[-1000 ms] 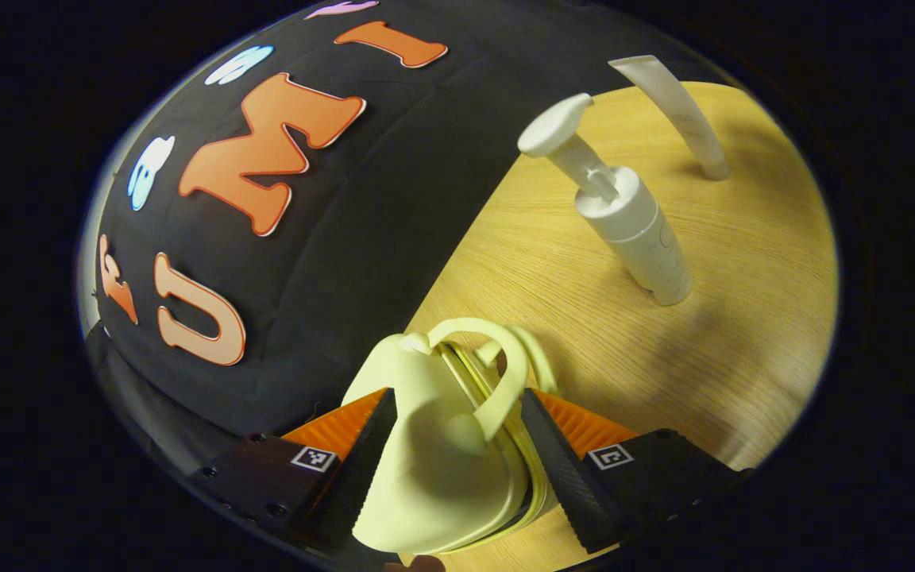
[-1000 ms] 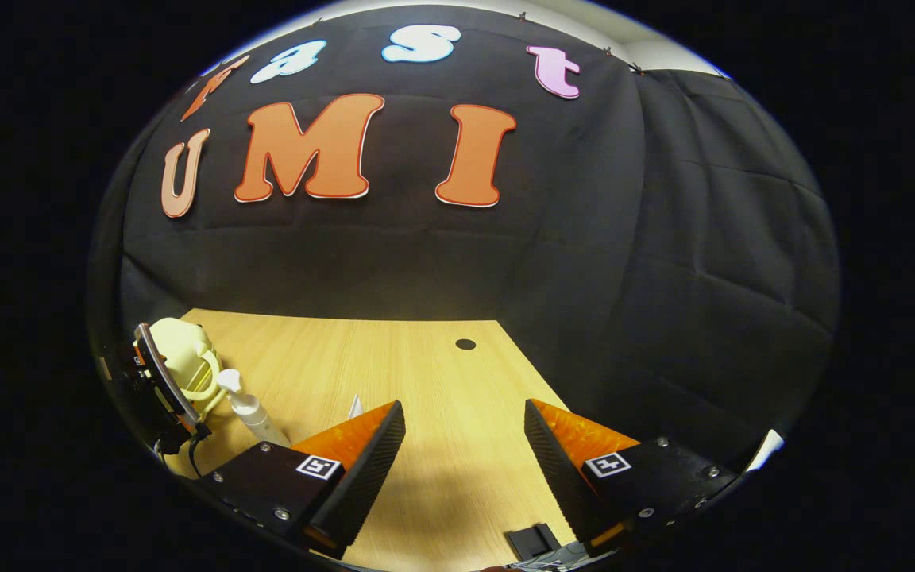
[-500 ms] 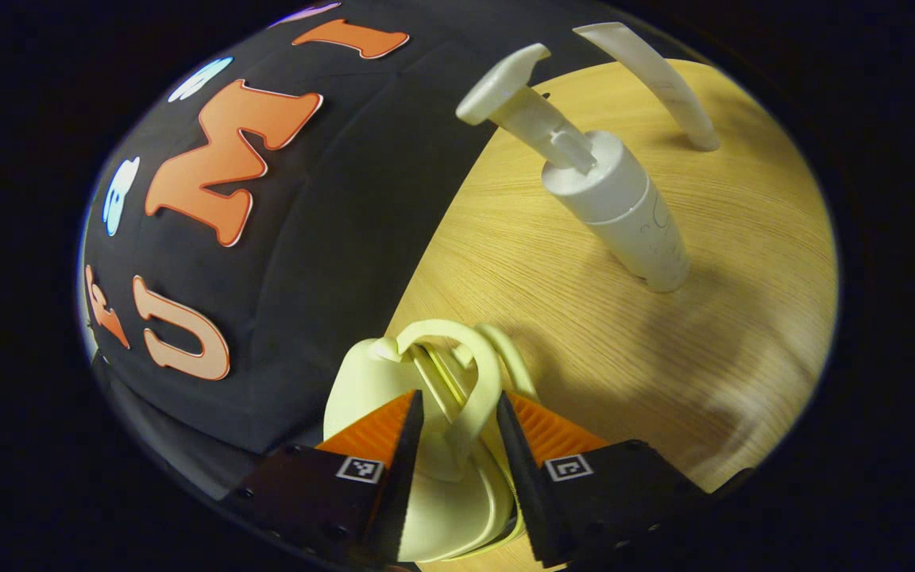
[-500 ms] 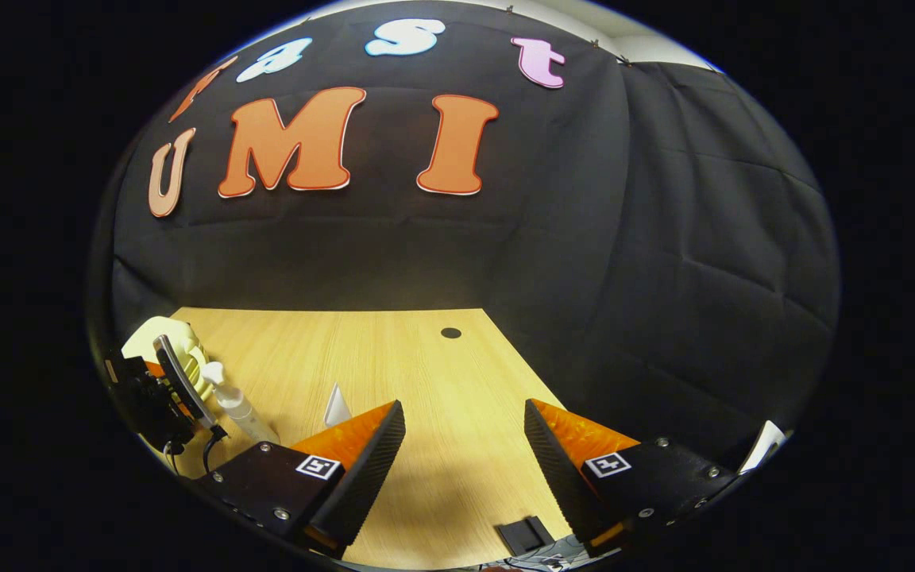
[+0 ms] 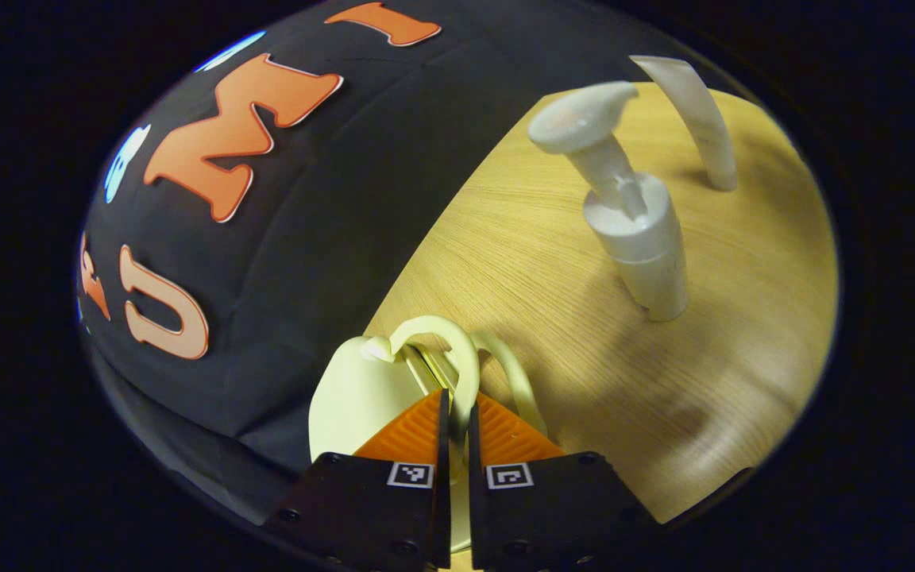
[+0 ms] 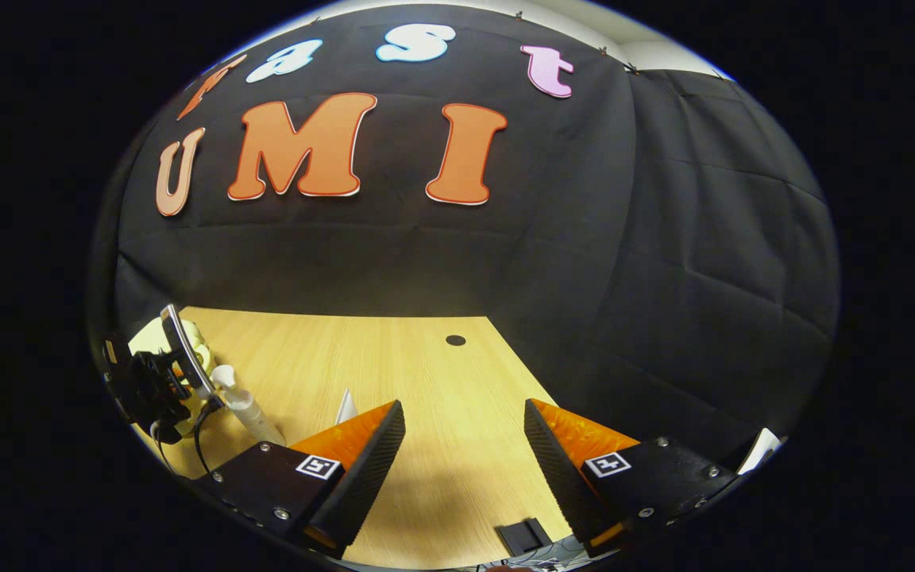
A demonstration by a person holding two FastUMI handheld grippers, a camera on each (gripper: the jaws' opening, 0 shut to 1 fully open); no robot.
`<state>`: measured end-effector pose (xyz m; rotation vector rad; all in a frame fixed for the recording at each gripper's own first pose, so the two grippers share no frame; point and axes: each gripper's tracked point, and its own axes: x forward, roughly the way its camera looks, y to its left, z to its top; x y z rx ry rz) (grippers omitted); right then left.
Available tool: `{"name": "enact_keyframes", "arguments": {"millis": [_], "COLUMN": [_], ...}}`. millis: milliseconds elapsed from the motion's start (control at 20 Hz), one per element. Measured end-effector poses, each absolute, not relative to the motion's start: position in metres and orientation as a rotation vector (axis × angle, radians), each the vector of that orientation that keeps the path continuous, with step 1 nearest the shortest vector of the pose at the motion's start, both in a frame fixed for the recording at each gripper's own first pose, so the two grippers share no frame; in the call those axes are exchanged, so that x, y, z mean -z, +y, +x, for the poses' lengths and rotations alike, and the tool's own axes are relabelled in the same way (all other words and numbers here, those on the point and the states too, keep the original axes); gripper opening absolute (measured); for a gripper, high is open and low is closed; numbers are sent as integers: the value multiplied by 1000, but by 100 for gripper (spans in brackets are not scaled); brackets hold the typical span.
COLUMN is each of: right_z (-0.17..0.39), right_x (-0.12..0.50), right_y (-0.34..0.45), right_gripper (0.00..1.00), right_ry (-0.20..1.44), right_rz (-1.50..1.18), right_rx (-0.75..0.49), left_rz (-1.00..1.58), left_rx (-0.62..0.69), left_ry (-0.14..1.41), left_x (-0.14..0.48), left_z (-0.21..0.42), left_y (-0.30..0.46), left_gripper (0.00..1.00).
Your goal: First open the suitcase, pack the skin care products into it, and then close the suitcase.
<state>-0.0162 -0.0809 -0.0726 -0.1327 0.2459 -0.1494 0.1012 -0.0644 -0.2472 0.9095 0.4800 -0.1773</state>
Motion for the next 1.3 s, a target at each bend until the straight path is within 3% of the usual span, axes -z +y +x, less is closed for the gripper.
{"name": "enact_keyframes", "arguments": {"millis": [250, 550, 950, 1100, 1300], "right_z": [-3, 27, 34, 24, 4], "right_x": [63, 52, 29, 12, 4], "right_y": [-62, -27, 39, 70, 119], "right_gripper": [96, 96, 96, 96, 100], "right_ry": [225, 203, 187, 158, 137], "right_rz": [-110, -77, -14, 1, 4], "right_rx": [103, 44, 44, 55, 81], "left_rz": [755, 483, 159, 9, -49], "left_rx": [177, 187, 213, 305, 301], "left_ry": [501, 494, 442, 430, 428], "left_x": [215, 134, 70, 67, 77], "left_z": [100, 94, 85, 87, 100], "left_y": [-55, -3, 134, 177, 273], "left_gripper": [10, 10, 10, 9, 9]}}
